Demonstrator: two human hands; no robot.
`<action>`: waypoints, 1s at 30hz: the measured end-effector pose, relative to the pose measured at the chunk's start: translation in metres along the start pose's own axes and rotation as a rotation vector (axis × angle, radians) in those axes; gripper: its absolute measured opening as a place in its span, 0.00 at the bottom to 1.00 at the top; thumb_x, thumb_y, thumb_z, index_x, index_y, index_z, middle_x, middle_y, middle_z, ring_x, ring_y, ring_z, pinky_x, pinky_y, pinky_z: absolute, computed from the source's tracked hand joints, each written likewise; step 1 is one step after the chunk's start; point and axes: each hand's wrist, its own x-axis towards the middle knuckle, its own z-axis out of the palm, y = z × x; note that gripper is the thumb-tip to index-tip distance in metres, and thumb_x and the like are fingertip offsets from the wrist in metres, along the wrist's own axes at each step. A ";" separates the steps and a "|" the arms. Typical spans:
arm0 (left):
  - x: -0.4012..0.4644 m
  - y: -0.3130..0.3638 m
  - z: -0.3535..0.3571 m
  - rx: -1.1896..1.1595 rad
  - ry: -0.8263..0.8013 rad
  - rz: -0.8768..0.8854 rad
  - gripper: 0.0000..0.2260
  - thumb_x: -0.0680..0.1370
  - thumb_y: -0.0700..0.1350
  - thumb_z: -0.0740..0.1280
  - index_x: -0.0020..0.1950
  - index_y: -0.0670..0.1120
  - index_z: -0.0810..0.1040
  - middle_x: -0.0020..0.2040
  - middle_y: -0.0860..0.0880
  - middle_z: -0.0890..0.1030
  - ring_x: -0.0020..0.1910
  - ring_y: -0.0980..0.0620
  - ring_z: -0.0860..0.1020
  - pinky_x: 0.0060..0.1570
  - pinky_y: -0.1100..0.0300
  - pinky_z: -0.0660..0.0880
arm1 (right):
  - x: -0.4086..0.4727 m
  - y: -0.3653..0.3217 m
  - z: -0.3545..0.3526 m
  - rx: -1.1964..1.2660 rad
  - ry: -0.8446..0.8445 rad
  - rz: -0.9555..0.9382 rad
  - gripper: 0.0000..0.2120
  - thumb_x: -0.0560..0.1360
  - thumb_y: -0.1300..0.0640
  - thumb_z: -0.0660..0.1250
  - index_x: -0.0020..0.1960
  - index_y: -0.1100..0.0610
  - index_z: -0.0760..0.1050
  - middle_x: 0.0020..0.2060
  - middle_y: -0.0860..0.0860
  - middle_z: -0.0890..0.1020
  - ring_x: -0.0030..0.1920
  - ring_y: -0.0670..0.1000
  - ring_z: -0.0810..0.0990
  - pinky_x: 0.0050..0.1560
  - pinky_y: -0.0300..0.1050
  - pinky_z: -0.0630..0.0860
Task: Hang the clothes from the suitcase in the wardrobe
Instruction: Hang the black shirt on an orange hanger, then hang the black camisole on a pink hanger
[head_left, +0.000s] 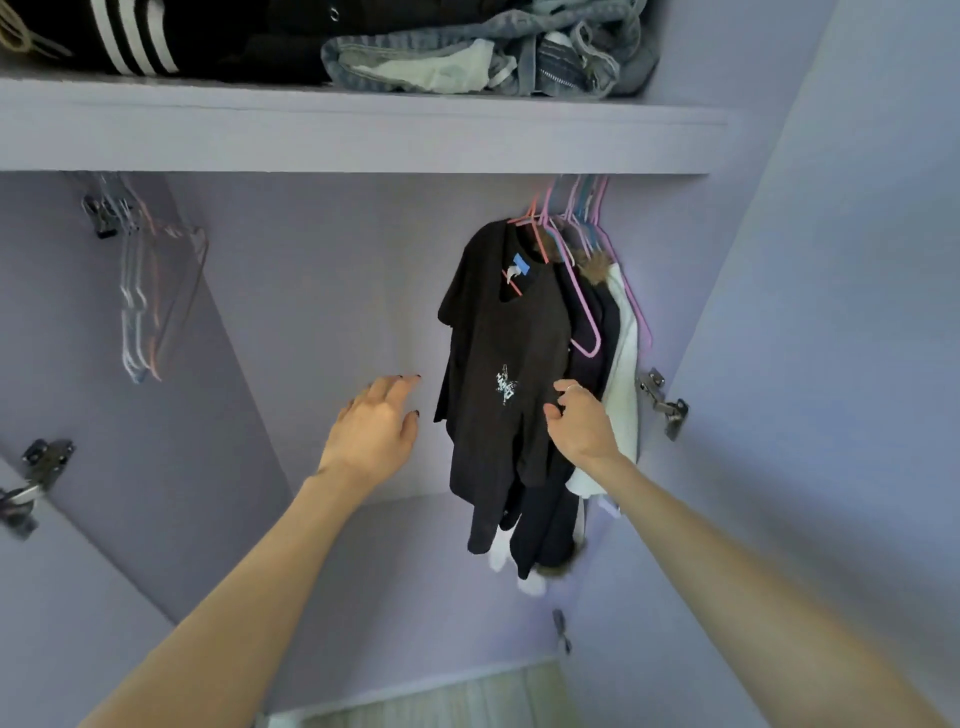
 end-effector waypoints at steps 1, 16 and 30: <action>-0.014 0.002 0.005 -0.023 -0.051 -0.005 0.20 0.80 0.44 0.56 0.73 0.48 0.62 0.71 0.48 0.66 0.66 0.44 0.68 0.60 0.49 0.69 | -0.016 0.005 0.003 -0.018 -0.028 0.003 0.19 0.79 0.57 0.58 0.69 0.59 0.66 0.65 0.56 0.73 0.63 0.57 0.74 0.62 0.48 0.71; -0.223 0.096 0.113 -0.220 -0.582 0.168 0.12 0.80 0.47 0.58 0.61 0.50 0.76 0.57 0.50 0.79 0.54 0.48 0.77 0.55 0.54 0.73 | -0.305 0.153 0.002 -0.098 -0.351 0.295 0.14 0.79 0.56 0.59 0.64 0.56 0.71 0.54 0.53 0.79 0.58 0.53 0.76 0.58 0.42 0.69; -0.314 0.368 0.248 -0.297 -1.025 0.557 0.12 0.80 0.40 0.58 0.60 0.44 0.77 0.56 0.46 0.79 0.54 0.47 0.77 0.55 0.55 0.73 | -0.436 0.393 -0.140 0.007 -0.240 0.776 0.14 0.79 0.55 0.59 0.60 0.60 0.74 0.55 0.57 0.79 0.57 0.58 0.77 0.57 0.49 0.74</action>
